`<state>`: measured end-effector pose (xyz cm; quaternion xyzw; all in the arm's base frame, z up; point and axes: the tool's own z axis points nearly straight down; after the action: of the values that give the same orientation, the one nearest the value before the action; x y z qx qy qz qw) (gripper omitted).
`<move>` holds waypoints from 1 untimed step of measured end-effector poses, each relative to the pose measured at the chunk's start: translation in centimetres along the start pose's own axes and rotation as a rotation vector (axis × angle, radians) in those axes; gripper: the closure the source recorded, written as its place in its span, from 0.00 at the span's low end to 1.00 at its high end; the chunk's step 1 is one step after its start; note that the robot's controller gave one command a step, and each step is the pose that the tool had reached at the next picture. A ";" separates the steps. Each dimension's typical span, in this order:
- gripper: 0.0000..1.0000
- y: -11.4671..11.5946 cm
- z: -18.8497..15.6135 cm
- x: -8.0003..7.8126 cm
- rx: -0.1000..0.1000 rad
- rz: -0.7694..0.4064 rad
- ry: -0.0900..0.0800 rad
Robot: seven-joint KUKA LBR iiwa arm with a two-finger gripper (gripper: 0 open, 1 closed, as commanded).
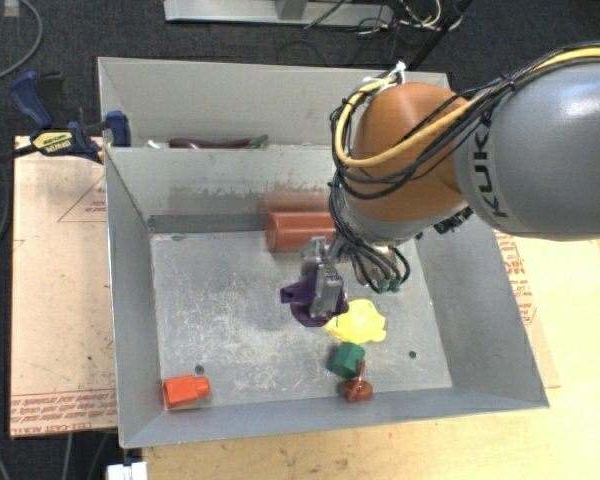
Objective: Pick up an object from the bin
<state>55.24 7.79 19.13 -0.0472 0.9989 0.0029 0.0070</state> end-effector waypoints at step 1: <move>1.00 0.0 0.0 0.0 0.000 0.001 0.000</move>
Offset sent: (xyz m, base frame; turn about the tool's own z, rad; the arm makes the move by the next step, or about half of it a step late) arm -0.0021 -0.0035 0.0996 0.0016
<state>55.24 7.78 19.13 -0.0468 0.9989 0.0029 0.0069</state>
